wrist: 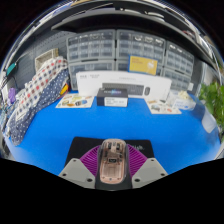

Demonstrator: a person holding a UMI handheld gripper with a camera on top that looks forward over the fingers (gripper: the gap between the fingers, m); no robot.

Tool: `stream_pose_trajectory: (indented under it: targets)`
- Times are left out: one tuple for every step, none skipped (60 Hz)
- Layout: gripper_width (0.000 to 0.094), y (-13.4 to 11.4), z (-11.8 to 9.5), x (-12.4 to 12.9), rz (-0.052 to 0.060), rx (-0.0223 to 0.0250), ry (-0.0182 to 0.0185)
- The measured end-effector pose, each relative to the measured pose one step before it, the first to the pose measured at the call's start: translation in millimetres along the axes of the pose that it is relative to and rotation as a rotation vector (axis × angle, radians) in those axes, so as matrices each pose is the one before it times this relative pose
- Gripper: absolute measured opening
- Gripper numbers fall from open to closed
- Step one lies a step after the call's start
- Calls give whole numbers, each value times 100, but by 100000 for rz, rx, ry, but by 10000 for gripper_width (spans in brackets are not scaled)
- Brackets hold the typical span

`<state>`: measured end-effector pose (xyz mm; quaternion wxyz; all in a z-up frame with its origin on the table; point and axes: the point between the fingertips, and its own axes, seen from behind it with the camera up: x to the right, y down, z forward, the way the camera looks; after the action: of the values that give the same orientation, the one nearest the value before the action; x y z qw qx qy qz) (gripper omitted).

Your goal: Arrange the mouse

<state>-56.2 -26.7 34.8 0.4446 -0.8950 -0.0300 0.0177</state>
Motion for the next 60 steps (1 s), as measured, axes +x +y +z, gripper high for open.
stream_pose_trajectory:
  targets:
    - [364,515,343,-49,234,-895,-649]
    - [364,487,297,-43,107,-793,-509]
    - [365,436,276,-22,71,-681,-340]
    - [364,249,65,19,97,-1509,-163]
    - [365,470,255,-19,144,-688,-104]
    - [363,573,467,-83,140,-145,-88]
    - [363,496,279,-67,-47,-921,-327]
    - [361,547,268,-95,-29,-1133,-349]
    - [366,594,177,-54,4,-1560,-182]
    - [371,-50,-8,-8,215,848,4]
    - [364,-461,36,13,862,2820,-27]
    - [366,127,22,33,1069,25,-279]
    - [368,103,-2,-37,1152,215,-290]
    - [367,-181,-157,4,718,1330,-60]
    - [367,171,84,-9,177,142,-212]
    - [368,-20,-32,11,-246,523,-67]
    - [381,20,3,18,-470,179,71]
    - [382,32,24,-1,-662,54,149]
    - [389,-25,12,7,-662,228,236]
    - [401,32,31,12,-542,156,227]
    - [409,-124,-298,67,-396,-434,126]
    - [416,11,97,-18,-73,363,167]
    - [425,0,125,15,-16,405,-50]
    - [437,-13,34,-21,60,474,-95]
    - [445,-52,18,18,165,400,-145]
    - [450,-22,10,17,300,340,-160]
    - [456,-33,3,-16,352,227,-177]
    - [459,7,4,-5,393,4,-121]
    - [464,10,-2,0,344,-179,-18]
    - [472,8,-14,-10,255,-388,32]
    - [476,40,114,-51,-3,-519,219]
    - [489,37,-42,27,-352,-712,382]
    - [507,-8,-30,-16,-773,-904,376]
    - [553,131,-21,80,-795,-970,750]
    - [637,-65,63,176,-856,-686,1278]
    - [674,-103,-85,283,-960,-369,1592]
    - [712,-75,-125,269,-1011,-449,1446]
    - [750,-79,-127,110,-800,-479,793]
    - [788,-111,-183,-31,-453,-398,172]
    - [826,-221,-260,-128,-174,-60,-191]
    - [856,-318,-290,-195,24,386,-583]
    - [858,-306,-367,-251,211,819,-1000]
    - [854,-434,-483,-220,476,729,-857]
    - [853,-398,-461,-140,533,855,-474]
    - [856,-437,-538,-106,506,873,-199]
    - [851,-450,-570,-100,389,931,-6]
    - [851,-445,-620,-44,289,889,98]
    - [851,-475,-655,-13,103,918,188]
    - [852,-497,-688,-7,70,999,259]
    - [853,-504,-654,-93,149,959,479]
    - [853,-465,-726,-21,155,856,372]
    - [853,-441,-740,-175,347,714,393]
    - [852,-430,-791,-19,240,723,9]
    - [854,-435,-829,-39,199,802,-180]
    - [853,-435,-799,-108,177,829,-127]
    - [852,-437,-795,-105,141,837,-61]
    - [850,-431,-768,-51,192,865,52]
    - [850,-416,-764,-36,147,869,220]
    - [851,-418,-787,-7,52,919,290]
    - [854,-406,-717,-80,20,945,378]
